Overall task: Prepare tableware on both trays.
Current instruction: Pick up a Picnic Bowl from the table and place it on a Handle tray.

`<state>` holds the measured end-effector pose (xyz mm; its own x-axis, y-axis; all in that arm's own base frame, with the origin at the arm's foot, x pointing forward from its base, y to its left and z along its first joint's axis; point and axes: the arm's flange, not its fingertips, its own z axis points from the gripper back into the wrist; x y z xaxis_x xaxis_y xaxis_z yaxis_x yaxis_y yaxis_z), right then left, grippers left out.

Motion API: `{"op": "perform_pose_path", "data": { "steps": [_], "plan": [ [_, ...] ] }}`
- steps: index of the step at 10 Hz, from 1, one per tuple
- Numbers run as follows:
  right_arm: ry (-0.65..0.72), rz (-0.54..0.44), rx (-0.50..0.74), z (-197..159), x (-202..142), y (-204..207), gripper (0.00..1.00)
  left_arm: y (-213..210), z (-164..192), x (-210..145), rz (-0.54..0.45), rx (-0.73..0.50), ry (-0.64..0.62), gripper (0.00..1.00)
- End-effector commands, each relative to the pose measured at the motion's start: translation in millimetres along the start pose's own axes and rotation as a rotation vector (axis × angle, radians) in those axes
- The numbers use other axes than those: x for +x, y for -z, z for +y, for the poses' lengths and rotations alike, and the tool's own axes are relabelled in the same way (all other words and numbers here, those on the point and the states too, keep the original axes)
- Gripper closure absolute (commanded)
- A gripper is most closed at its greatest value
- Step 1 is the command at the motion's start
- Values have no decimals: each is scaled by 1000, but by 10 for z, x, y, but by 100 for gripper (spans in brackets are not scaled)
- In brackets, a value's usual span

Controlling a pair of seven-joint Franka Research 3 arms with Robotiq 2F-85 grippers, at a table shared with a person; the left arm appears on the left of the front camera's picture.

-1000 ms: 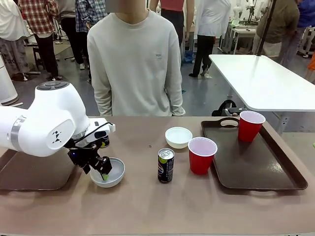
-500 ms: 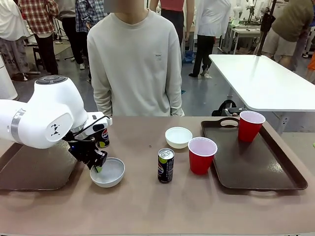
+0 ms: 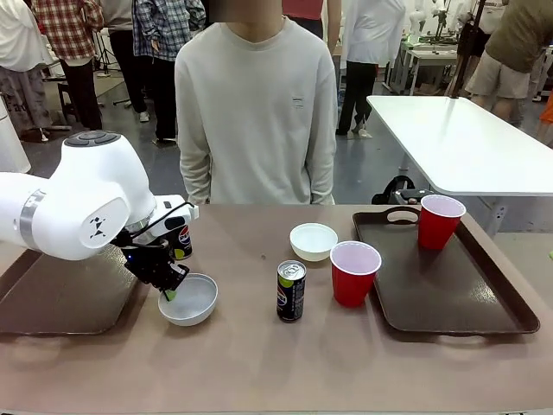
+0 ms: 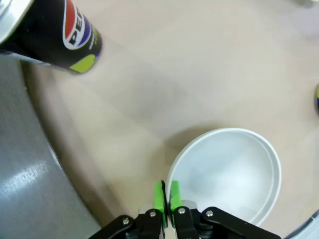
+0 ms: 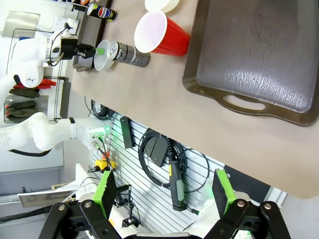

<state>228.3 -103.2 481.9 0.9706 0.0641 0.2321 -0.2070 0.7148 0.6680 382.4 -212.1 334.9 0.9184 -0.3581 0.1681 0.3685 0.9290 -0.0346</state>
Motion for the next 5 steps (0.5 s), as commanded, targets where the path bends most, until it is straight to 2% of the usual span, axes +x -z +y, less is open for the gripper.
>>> {"op": "perform_pose_path", "data": {
  "steps": [1,5],
  "plan": [
    [-1,-1,6,-10,-5,-2,0,20,-13,-3,5,39,-41,100],
    [-1,-1,6,-10,-5,-2,0,-51,42,-31,-15,47,-75,100]
  ]
}}
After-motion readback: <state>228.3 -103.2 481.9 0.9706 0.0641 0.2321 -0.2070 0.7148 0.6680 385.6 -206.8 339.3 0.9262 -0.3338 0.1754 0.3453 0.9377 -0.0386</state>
